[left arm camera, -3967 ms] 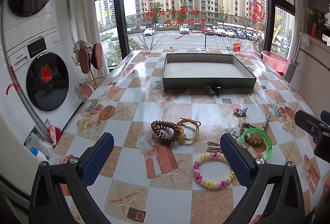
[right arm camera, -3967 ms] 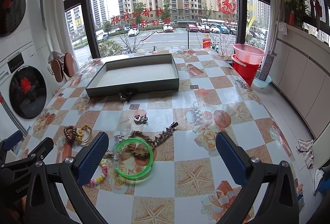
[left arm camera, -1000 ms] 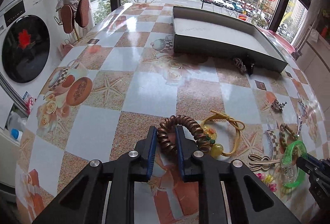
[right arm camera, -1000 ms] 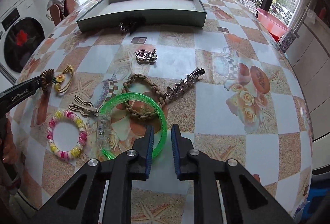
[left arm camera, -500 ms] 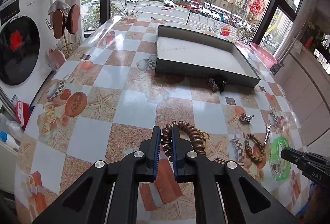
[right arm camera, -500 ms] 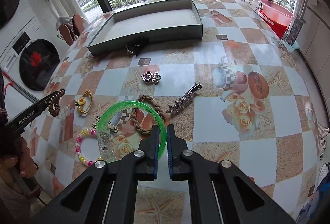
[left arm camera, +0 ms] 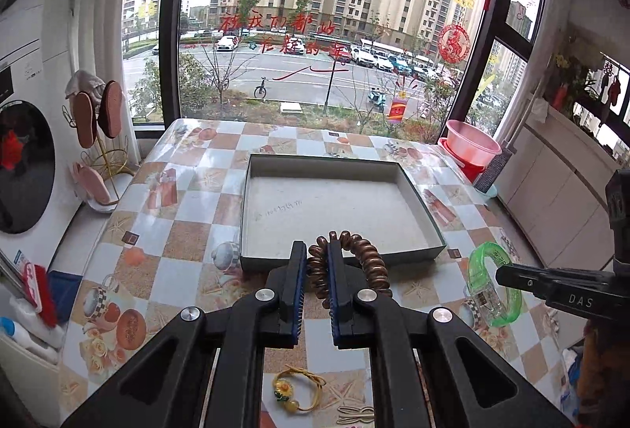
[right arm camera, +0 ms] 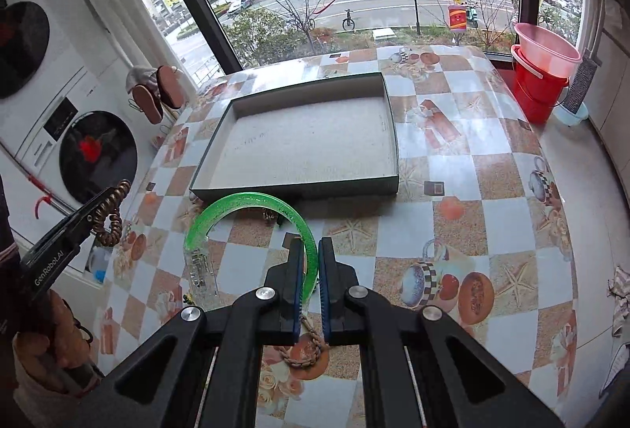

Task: Organize jewelry
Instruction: 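Place the bangle in the grey tray with right tool while left tool drops the hair tie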

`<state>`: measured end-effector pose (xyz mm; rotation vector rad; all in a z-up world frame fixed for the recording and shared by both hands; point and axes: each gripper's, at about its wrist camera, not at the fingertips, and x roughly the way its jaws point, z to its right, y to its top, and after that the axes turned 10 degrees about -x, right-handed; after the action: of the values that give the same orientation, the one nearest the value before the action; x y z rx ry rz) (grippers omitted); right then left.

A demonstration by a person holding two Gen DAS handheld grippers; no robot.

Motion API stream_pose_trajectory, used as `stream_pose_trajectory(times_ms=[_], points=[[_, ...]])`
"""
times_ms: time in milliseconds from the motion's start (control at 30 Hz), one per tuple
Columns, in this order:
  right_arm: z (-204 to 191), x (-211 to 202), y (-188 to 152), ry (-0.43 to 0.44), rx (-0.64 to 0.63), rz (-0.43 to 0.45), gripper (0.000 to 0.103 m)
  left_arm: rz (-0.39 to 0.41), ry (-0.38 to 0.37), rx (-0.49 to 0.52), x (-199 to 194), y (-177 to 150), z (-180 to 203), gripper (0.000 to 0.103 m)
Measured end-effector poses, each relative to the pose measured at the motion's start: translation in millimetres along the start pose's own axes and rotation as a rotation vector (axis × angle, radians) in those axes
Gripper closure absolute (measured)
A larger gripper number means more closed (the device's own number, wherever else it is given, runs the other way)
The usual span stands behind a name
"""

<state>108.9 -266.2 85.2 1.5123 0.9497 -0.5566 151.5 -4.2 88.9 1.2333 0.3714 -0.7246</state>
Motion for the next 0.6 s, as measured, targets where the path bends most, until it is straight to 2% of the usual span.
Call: stream_pose_trajectory(times_ms=[100, 300, 433, 600], points=[[7, 10, 30, 0.012, 0.015, -0.002, 0.095, -0.003, 0.006, -0.001, 19, 23, 5, 0.08], [20, 45, 89, -0.022, 0.014, 0.0, 0.095, 0.007, 0.056, -0.003, 73, 62, 12, 0.08], [27, 81, 114, -0.045, 0.013, -0.018, 0.095, -0.024, 0.1, 0.024, 122, 72, 12, 0.08], [38, 132, 128, -0.081, 0.003, -0.049, 0.095, -0.066, 0.148, 0.062, 177, 69, 11, 0.08]])
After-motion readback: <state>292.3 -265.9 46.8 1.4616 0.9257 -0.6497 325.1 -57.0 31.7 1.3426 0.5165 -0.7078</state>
